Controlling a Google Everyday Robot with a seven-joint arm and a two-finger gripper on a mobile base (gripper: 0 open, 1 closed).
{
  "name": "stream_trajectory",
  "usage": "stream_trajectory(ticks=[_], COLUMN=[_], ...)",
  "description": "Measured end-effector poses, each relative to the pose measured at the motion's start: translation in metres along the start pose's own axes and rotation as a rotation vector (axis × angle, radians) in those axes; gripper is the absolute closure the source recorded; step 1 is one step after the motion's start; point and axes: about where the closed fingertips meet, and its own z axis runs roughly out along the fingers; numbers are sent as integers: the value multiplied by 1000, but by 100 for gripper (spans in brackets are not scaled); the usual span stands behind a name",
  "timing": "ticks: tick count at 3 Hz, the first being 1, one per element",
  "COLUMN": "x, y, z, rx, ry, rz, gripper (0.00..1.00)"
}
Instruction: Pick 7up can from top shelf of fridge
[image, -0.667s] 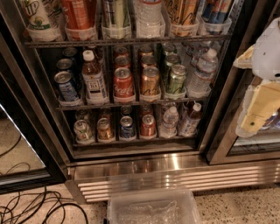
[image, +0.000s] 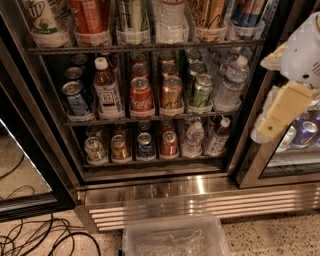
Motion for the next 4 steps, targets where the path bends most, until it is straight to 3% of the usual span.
stream_trajectory(ticks=[1,2,3,4], x=[-43,-96,-96,-115], y=[-23,-29,-29,-28], z=[0,-7,-7,-9], rx=[53,31,31,57], ry=[-191,-351,-351,-407], rz=[69,21,21,72], gripper=[0,0,0,0])
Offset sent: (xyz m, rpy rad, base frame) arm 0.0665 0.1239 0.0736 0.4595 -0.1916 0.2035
